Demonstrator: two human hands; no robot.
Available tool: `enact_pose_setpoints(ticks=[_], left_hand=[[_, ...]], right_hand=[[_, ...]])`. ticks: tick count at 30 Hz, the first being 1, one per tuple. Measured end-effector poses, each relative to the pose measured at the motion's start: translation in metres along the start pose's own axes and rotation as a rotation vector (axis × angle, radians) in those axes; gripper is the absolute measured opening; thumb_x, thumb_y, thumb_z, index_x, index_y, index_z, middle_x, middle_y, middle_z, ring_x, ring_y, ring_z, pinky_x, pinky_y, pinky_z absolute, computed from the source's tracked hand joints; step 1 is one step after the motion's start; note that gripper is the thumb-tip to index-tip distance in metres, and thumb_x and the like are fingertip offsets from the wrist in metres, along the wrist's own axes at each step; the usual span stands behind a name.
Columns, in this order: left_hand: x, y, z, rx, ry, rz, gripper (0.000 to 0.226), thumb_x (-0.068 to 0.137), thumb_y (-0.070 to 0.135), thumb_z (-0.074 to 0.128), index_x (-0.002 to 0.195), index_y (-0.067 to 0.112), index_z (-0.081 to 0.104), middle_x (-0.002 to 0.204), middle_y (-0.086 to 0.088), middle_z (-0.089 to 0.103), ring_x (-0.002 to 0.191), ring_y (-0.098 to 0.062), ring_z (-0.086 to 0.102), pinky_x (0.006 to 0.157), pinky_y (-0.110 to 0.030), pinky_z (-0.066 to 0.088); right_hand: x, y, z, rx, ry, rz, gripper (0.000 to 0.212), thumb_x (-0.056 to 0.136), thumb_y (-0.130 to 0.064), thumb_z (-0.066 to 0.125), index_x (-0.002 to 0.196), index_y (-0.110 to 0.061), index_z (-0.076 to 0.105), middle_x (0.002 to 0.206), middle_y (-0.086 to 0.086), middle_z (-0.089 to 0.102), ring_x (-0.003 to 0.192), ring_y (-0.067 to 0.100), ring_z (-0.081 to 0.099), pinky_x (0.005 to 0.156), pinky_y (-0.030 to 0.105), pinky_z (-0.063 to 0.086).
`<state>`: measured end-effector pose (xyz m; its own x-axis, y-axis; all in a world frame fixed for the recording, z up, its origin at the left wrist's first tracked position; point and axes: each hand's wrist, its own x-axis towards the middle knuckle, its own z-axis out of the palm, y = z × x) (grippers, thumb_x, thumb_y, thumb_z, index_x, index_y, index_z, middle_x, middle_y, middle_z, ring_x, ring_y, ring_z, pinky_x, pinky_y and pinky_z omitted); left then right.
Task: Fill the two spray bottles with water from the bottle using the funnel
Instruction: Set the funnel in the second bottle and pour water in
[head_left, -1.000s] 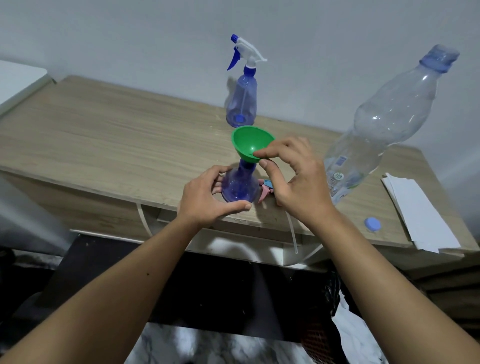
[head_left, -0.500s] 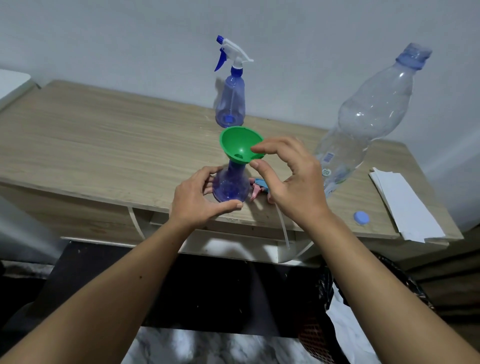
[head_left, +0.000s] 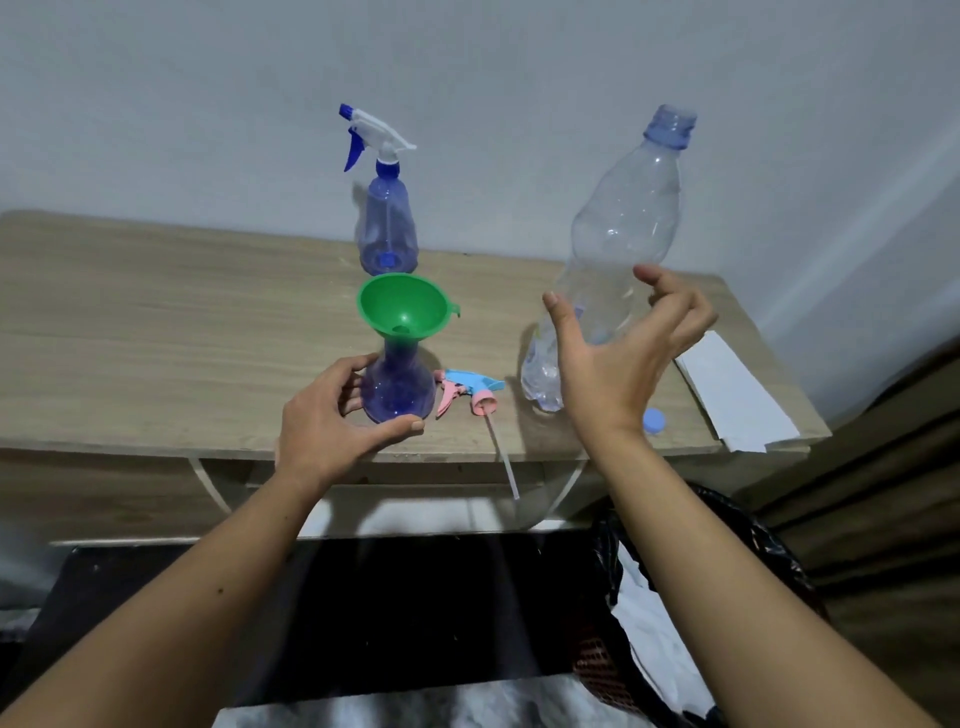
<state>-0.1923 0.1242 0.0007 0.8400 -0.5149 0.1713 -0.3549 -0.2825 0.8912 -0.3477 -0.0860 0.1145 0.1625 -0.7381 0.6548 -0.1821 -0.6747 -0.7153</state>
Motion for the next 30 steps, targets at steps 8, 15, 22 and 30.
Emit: enact_pose_setpoints(ticks=[8, 15, 22, 30], left_hand=[[0.000, 0.002, 0.001, 0.019, 0.004, -0.008, 0.098, 0.047, 0.060, 0.102, 0.136, 0.041, 0.065, 0.111, 0.013, 0.076, 0.102, 0.008, 0.071, 0.101, -0.032, 0.060], [0.001, -0.001, 0.002, 0.000, 0.008, 0.006, 0.099, 0.047, 0.059, 0.104, 0.137, 0.037, 0.067, 0.112, 0.018, 0.076, 0.100, 0.008, 0.073, 0.101, -0.033, 0.061], [0.001, -0.001, 0.001, 0.001, 0.004, 0.010, 0.105, 0.045, 0.067, 0.102, 0.139, 0.037, 0.067, 0.113, 0.015, 0.077, 0.102, 0.005, 0.074, 0.102, -0.034, 0.061], [0.001, -0.001, 0.000, 0.013, -0.002, 0.007, 0.108, 0.044, 0.075, 0.098, 0.140, 0.037, 0.066, 0.114, 0.013, 0.078, 0.103, 0.002, 0.074, 0.100, -0.035, 0.062]], right_hand=[[0.009, 0.027, 0.011, 0.102, -0.093, 0.150, 0.127, 0.059, -0.042, 0.101, 0.155, -0.013, 0.023, 0.151, 0.001, 0.029, 0.140, 0.028, 0.038, 0.114, 0.048, 0.043], [-0.001, 0.037, 0.007, 0.071, -0.211, 0.064, 0.131, 0.066, -0.025, 0.100, 0.163, -0.031, 0.014, 0.163, -0.004, 0.029, 0.137, 0.021, 0.051, 0.109, 0.046, 0.052], [0.003, 0.036, 0.006, 0.043, -0.236, 0.147, 0.124, 0.067, -0.033, 0.099, 0.164, -0.028, 0.021, 0.148, -0.001, 0.047, 0.127, 0.016, 0.056, 0.105, 0.038, 0.052], [0.016, 0.029, -0.010, -0.029, -0.320, 0.041, 0.117, 0.069, -0.044, 0.095, 0.163, -0.037, 0.025, 0.139, -0.006, 0.047, 0.119, 0.009, 0.058, 0.098, 0.039, 0.055]])
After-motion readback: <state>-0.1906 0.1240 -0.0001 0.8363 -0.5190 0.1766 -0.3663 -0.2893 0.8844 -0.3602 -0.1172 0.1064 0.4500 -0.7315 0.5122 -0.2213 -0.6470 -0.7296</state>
